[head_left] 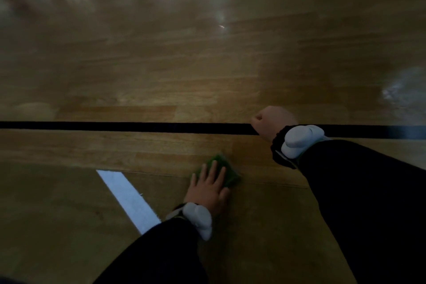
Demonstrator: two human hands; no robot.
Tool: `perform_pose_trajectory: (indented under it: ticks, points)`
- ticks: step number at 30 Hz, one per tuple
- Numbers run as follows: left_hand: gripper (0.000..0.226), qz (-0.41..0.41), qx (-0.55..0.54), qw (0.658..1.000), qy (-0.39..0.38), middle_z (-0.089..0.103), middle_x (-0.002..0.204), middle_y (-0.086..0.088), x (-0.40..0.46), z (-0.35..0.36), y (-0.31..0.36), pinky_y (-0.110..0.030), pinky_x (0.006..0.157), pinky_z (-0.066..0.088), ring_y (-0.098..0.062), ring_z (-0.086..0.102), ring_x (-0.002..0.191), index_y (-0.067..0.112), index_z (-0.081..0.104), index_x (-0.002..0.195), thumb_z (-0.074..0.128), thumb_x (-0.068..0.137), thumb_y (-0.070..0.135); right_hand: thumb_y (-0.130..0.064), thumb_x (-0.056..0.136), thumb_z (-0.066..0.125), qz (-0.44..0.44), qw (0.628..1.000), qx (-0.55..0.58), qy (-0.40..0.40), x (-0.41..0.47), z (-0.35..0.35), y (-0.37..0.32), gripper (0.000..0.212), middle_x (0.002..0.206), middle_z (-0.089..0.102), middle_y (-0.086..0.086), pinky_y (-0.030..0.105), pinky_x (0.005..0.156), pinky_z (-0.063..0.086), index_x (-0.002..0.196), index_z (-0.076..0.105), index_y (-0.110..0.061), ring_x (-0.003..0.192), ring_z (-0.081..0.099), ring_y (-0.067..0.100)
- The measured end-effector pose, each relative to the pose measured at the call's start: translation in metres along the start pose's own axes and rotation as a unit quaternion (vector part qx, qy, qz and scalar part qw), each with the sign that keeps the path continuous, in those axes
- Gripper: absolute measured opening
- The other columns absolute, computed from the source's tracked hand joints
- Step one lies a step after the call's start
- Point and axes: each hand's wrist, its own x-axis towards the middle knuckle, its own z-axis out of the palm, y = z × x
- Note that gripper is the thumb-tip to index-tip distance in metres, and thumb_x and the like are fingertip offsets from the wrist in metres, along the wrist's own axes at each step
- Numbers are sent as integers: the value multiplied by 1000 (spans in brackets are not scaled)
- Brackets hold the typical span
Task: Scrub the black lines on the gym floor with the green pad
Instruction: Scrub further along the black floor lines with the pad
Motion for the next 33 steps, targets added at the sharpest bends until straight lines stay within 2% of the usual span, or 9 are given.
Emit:
perform_pose_trajectory:
  ticks: [5,7,14,17,22,29,31,33]
  points:
    - [62,-192,-84,978,17,-16,159,-6,-8,3,-79,-51,118,5,-32,-10,147,23,-7,152,23,101,44,-30,98,39,-9,1000,-13,5,5,8,-5,47,52,26,1,23,49,19,53,32,-16,45,21,17]
    - [64,-233,-109,966,23,-14,160,-5,-9,5,-92,-51,118,8,-32,-8,147,23,-7,152,24,101,46,-31,99,39,-9,1000,-14,4,6,11,-5,48,52,25,1,24,49,18,54,31,-16,45,20,18]
    - [71,-246,-126,960,46,-19,159,-4,-3,8,-75,-55,117,2,-35,-13,146,26,-9,151,26,97,55,-30,99,39,-5,1000,-11,-6,13,22,-7,49,51,25,1,25,50,20,53,31,-15,46,22,18]
    - [73,-244,-116,961,52,-19,159,-4,-5,10,-76,-55,118,2,-36,-13,145,27,-10,151,28,96,56,-30,99,39,-11,1000,-7,-10,16,27,-12,45,52,27,1,24,50,20,57,38,-13,46,23,18]
    - [72,-193,-74,977,43,-22,158,-5,-11,7,-69,-54,118,0,-36,-15,145,27,-11,151,28,97,55,-30,97,39,-11,1000,1,-25,20,36,-18,37,53,32,1,24,48,22,66,49,-11,46,28,17]
    - [73,-52,10,998,18,-33,151,-2,-15,20,-41,-52,114,-14,-34,-25,142,32,-18,147,24,95,60,-28,98,39,-1,999,-1,-36,22,40,-28,44,53,30,2,24,49,19,57,36,-12,46,25,18]
    - [76,6,31,999,-3,-38,144,-1,-19,22,-28,-50,109,-21,-34,-29,139,33,-18,147,8,87,71,-28,98,39,-2,999,7,-38,22,44,-37,46,52,29,2,24,49,19,55,33,-13,45,24,18]
    - [92,75,35,996,-12,-37,143,2,-25,25,-9,-49,105,-25,-31,-34,134,35,-15,148,-13,67,81,-27,98,39,-3,999,9,-38,20,46,-44,46,52,29,2,24,49,19,54,31,-13,45,23,17]
